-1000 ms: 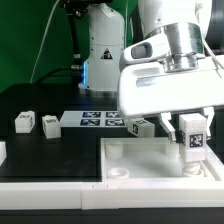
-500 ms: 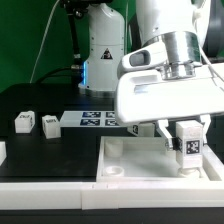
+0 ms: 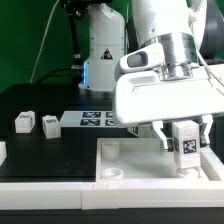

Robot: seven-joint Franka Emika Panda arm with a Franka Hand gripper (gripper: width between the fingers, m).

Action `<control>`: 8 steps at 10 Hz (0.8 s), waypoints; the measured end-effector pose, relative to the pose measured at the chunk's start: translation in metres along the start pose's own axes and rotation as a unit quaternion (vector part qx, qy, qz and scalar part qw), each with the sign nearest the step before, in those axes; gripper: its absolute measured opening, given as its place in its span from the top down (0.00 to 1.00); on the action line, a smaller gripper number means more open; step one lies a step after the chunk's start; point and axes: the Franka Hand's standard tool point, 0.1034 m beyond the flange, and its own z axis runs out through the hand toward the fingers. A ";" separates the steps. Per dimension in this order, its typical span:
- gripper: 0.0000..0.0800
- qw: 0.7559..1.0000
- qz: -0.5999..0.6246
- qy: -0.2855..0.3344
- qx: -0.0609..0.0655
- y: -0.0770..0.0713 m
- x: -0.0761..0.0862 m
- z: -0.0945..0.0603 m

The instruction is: Assemble one leg

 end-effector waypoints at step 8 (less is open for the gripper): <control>0.19 1.000 0.004 -0.007 -0.003 0.008 0.019 -0.019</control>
Offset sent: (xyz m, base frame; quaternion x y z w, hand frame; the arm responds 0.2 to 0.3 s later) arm 0.0000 0.0000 0.0000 0.0000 0.0000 0.0000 1.0000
